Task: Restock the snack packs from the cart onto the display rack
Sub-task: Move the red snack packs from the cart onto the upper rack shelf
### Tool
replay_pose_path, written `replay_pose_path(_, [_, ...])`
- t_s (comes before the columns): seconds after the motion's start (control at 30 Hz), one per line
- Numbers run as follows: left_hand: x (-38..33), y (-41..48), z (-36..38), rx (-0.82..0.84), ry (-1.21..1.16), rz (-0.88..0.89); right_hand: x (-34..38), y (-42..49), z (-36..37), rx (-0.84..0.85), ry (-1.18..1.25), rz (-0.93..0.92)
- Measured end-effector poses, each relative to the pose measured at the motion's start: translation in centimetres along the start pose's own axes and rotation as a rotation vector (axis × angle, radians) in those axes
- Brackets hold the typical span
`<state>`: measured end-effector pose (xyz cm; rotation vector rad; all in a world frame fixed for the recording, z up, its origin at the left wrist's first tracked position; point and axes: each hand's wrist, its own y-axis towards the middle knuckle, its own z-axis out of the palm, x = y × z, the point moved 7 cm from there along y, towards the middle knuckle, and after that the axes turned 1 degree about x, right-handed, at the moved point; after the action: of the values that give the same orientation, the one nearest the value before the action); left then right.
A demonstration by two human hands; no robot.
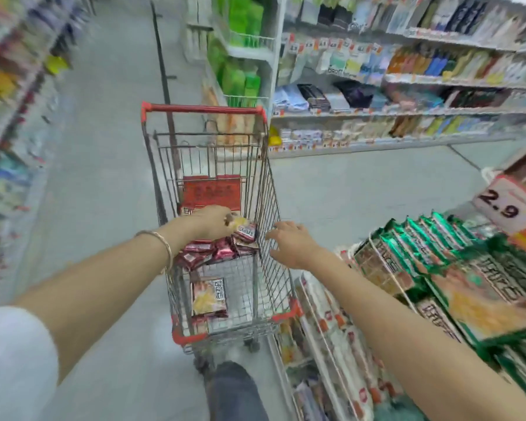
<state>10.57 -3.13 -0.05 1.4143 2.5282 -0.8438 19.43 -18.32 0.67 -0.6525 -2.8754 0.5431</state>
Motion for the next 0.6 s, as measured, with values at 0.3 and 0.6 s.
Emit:
replay_pose_path(0.3, [11.7, 10.8, 6.9, 0.119, -0.291, -0.289, -1.7, 14.4, 4.8, 0.034, 0.306, 0.013])
replay_pose_path(0.6, [20.0, 17.5, 15.3, 0.060, -0.624, -0.758, -4.8, 25.0, 14.6, 0.187, 0.464, 0.143])
